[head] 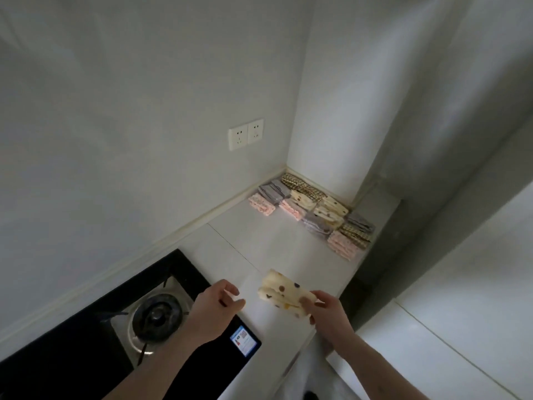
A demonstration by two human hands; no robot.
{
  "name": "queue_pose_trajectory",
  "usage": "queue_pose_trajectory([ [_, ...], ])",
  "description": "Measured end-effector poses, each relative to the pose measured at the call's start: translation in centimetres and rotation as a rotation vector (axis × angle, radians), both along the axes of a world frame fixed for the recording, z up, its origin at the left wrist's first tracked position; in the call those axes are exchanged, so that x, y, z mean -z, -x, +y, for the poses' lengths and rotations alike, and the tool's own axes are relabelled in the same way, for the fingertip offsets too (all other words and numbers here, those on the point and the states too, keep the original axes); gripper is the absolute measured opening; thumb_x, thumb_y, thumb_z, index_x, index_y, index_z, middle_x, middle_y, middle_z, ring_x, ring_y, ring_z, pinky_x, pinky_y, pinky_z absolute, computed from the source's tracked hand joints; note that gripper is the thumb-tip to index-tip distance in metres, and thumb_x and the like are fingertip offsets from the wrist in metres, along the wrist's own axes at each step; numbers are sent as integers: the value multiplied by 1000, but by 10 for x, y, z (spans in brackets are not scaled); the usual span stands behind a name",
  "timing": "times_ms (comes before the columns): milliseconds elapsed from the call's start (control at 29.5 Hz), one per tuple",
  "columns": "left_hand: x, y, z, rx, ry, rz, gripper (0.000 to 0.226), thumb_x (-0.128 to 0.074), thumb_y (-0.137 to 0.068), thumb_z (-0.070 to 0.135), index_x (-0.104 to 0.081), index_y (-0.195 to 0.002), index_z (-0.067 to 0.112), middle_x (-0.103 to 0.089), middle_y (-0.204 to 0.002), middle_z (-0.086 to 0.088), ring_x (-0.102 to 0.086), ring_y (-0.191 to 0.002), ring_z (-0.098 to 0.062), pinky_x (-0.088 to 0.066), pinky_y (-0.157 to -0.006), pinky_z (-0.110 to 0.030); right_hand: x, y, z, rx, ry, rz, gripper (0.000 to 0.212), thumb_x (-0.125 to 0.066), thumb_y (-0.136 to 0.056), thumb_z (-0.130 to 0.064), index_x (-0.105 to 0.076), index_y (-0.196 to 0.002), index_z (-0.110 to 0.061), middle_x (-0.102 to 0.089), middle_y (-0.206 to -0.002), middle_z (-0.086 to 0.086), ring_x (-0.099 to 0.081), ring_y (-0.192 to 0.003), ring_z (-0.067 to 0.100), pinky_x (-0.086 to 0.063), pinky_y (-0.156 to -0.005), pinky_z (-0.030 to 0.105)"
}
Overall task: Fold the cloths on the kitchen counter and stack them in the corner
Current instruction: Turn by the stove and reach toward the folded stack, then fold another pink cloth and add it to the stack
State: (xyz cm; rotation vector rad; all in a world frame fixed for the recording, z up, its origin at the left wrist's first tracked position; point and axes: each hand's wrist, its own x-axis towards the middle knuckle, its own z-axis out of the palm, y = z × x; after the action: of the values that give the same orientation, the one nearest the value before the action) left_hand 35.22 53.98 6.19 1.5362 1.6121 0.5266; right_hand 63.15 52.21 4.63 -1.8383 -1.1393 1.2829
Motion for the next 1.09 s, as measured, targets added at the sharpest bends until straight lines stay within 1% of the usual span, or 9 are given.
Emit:
queue_pose_trajectory([
  [68, 2, 14, 7, 28, 44, 29, 21, -73, -90, 38, -60, -107, 36, -72, -94, 6, -69, -83, -4, -55, -76, -20, 12, -6, 30, 45, 40, 37, 12, -67, -98, -27, -71, -103, -18, -73, -89, 9, -63, -68, 17, -50, -61, 25],
  [238, 8, 37, 23, -71, 68, 151, 24, -73, -90, 37, -61, -110, 39, -74, -86, 14, -67, -77, 6, -55, -80, -20, 41, -24, 118, 108, 150, 112, 11, -61, -101, -27, -67, -104, -18, -65, -85, 11, -58, -71, 19, -47, -55, 25],
  [339, 9, 34, 30, -157, 99, 181, 24, -73, -90, 36, -61, -111, 37, -73, -86, 15, -64, -76, 10, -53, -80, -19, 61, -34, 167, 127, 218, 109, 14, -54, -103, -16, -66, -99, -12, -64, -79, 12, -59, -68, 20, -45, -51, 25],
  [441, 8, 16, 36, -227, 133, 192, 23, -72, -91, 35, -62, -111, 38, -73, -88, 17, -64, -79, 10, -53, -81, -17, 81, -45, 209, 58, 231, 22, 12, -56, -97, -7, -66, -91, -4, -61, -65, 11, -52, -53, 19, -36, -45, 24],
  [543, 5, 4, 46, -274, 152, 199, 22, -72, -92, 35, -62, -111, 38, -73, -90, 15, -67, -84, 3, -54, -87, -24, 99, -58, 245, -8, 258, -18, 8, -63, -92, -6, -66, -85, -3, -58, -56, 7, -45, -42, 16, -29, -41, 21],
  [780, 0, -23, 76, -302, 173, 278, 22, -70, -93, 38, -61, -113, 38, -73, -89, 23, -68, -82, 6, -56, -88, -26, 128, -67, 330, -45, 327, 26, 26, -74, -92, -25, -63, -81, -4, -62, -61, 8, -51, -52, 17, -37, -50, 27],
  [984, -10, -39, 85, -390, 176, 297, 22, -72, -93, 36, -58, -109, 44, -72, -90, 23, -67, -82, 9, -55, -84, -22, 131, -72, 376, -183, 346, -25, 14, -61, -98, -21, -63, -90, -9, -65, -77, 7, -61, -62, 17, -52, -54, 29],
  [1052, -12, -44, 85, -437, 187, 273, 21, -73, -92, 37, -60, -109, 42, -73, -90, 20, -67, -81, 9, -55, -82, -19, 134, -71, 386, -194, 357, -26, 20, -61, -99, -22, -66, -95, -2, -64, -76, 9, -62, -64, 20, -54, -62, 34],
  [1086, -12, -46, 85, -444, 193, 267, 22, -73, -92, 37, -61, -110, 41, -73, -90, 20, -67, -82, 10, -55, -81, -17, 135, -69, 390, -189, 360, -27, 30, -61, -100, -24, -66, -102, 6, -63, -75, 11, -60, -63, 22, -52, -64, 36],
])
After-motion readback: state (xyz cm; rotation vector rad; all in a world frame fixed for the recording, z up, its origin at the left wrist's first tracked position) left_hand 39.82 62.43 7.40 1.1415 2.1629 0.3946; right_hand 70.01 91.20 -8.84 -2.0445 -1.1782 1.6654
